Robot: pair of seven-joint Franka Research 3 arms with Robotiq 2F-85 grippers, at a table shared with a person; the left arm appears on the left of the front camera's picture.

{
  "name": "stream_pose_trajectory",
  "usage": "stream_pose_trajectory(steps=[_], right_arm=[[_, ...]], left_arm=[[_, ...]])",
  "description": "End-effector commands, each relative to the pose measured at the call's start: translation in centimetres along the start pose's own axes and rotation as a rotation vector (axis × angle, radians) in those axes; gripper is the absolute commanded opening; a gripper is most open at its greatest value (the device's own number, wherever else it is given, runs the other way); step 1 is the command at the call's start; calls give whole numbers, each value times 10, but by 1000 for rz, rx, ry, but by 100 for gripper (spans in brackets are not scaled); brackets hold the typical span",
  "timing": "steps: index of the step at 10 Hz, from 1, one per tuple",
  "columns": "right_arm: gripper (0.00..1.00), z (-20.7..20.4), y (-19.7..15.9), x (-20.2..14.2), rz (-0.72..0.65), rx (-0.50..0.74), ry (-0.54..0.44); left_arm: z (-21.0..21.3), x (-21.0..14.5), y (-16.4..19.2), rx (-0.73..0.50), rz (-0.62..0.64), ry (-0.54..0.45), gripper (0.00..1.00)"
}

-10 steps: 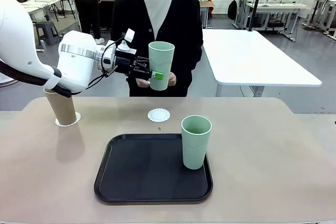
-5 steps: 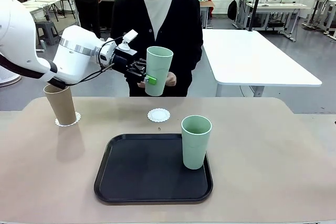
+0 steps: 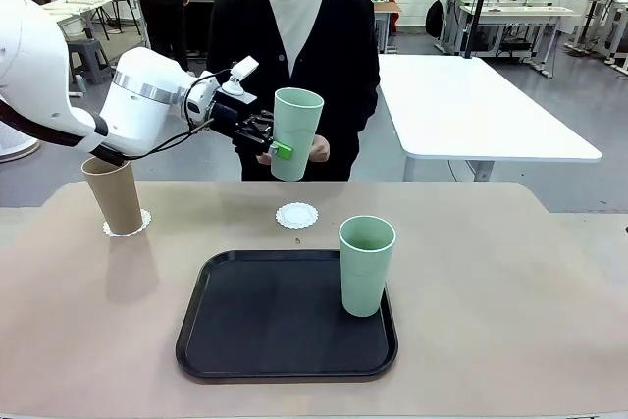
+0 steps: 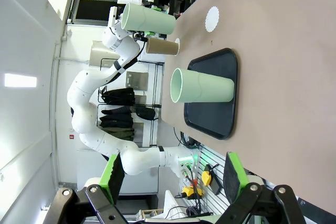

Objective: Place coasters on the table and set cups on them.
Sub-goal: Take one Reusable plastic cup from the Flat Tray and place it on a coaster set by the human.

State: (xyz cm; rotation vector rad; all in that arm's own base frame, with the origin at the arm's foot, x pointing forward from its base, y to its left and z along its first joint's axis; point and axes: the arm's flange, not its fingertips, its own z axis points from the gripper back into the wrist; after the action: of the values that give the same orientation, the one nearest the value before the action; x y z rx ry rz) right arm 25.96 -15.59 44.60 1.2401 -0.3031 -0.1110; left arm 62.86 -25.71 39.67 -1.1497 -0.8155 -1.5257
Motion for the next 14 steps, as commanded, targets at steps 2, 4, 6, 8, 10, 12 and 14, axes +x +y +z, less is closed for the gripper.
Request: stream_pose_trajectory(steps=[2, 4, 6, 8, 10, 12, 14], right_arm=[[100, -1, 1, 3, 18, 29, -10], [100, -1, 1, 3, 18, 29, -10], [100, -1, 1, 3, 18, 29, -10], [100, -1, 1, 3, 18, 29, -10], [100, -1, 1, 3, 18, 29, -10], [100, -1, 1, 3, 18, 29, -10], [100, -1, 1, 3, 18, 29, -10]], left_arm=[[-5, -8, 8, -59, -25, 2, 84], [-13, -14, 26, -112, -74, 19, 84], [-23, -16, 39, -131, -89, 6, 84], [-28, -21, 51, -147, -100, 17, 84], [-26, -29, 64, -174, -115, 28, 84], [-23, -38, 80, -228, -137, 47, 84], [-20, -46, 92, -297, -131, 28, 84]])
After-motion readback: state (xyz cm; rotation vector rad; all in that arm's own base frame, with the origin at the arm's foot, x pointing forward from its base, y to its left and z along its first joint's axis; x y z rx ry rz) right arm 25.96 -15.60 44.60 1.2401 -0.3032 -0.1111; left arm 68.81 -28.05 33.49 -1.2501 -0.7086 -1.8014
